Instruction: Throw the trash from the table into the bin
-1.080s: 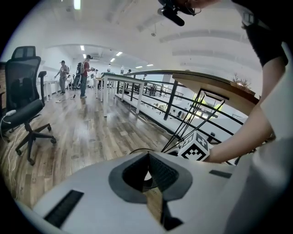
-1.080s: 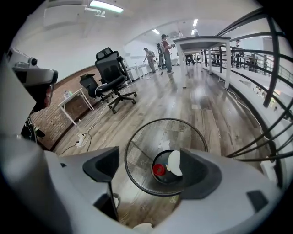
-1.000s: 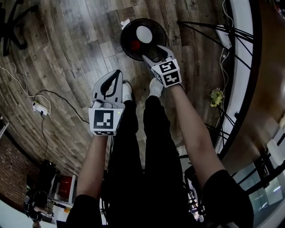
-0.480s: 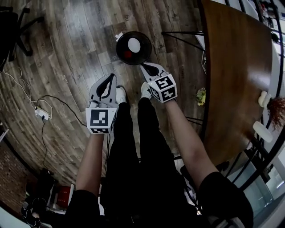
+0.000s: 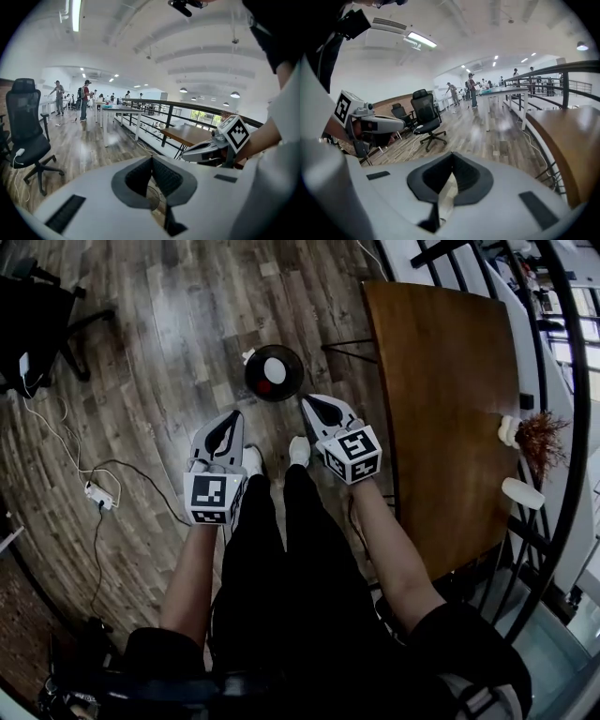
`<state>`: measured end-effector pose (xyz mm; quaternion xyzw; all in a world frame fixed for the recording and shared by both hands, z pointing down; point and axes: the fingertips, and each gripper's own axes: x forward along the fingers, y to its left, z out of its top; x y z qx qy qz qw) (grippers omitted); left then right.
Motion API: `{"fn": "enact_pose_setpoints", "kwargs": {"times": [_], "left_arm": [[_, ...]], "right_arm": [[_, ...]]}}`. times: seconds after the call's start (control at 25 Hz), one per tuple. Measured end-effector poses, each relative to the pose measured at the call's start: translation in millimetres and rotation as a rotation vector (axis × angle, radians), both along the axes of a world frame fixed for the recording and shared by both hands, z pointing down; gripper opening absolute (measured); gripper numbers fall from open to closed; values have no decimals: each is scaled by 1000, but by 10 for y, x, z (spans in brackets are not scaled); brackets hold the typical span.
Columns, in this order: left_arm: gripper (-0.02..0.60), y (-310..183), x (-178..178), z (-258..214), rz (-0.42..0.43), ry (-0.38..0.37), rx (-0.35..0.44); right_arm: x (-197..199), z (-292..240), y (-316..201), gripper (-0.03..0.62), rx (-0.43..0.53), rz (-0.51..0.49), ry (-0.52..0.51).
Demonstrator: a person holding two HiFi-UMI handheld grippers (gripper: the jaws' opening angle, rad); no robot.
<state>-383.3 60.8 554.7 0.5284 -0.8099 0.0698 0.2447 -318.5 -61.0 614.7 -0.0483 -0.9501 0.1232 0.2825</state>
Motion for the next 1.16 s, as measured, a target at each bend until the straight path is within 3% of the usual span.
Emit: {"fn": "enact_pose_setpoints", "kwargs": {"times": [0.24,0.8,1.16], "left_arm": [[11,4,116,-663,21,-60,39],[11,151,43,-1629,76,-189,102],[11,203,-57,-1771,120,-147,128]], "right_arm": [[201,-832,70,14,15,4,-97],[463,-1830,189,14,109,36,-222],[407,-1920,93,12,153,65,-184]]}}
